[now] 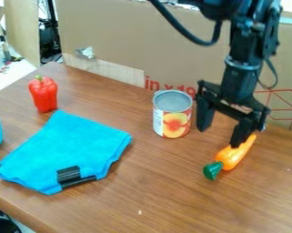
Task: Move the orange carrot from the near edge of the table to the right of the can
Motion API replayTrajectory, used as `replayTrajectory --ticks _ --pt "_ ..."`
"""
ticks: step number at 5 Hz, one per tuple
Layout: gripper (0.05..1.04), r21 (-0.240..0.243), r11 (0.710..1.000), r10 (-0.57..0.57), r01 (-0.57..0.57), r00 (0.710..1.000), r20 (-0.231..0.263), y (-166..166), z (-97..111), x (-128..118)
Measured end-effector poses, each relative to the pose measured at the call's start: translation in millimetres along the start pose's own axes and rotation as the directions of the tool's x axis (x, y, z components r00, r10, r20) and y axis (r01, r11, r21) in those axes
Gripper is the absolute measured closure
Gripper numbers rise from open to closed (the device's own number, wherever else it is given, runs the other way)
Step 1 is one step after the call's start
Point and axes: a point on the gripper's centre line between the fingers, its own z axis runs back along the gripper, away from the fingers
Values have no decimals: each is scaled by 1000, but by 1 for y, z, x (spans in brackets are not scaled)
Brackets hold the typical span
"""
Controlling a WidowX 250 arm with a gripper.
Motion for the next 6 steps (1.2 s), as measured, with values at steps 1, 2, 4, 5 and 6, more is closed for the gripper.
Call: replayTrajectory --ticks 1,2,4,5,6 --pt "87 53 998 -24 23 999 30 -3 30 -25" --pt "87 76 996 -55 48 994 89 -7 52 -57" --pt "87 60 994 -100 89 974 206 -1 76 -97" --pt "87 61 994 -101 91 974 201 -1 75 -97" --pt "87 59 994 -101 91 974 201 -1 75 -97"
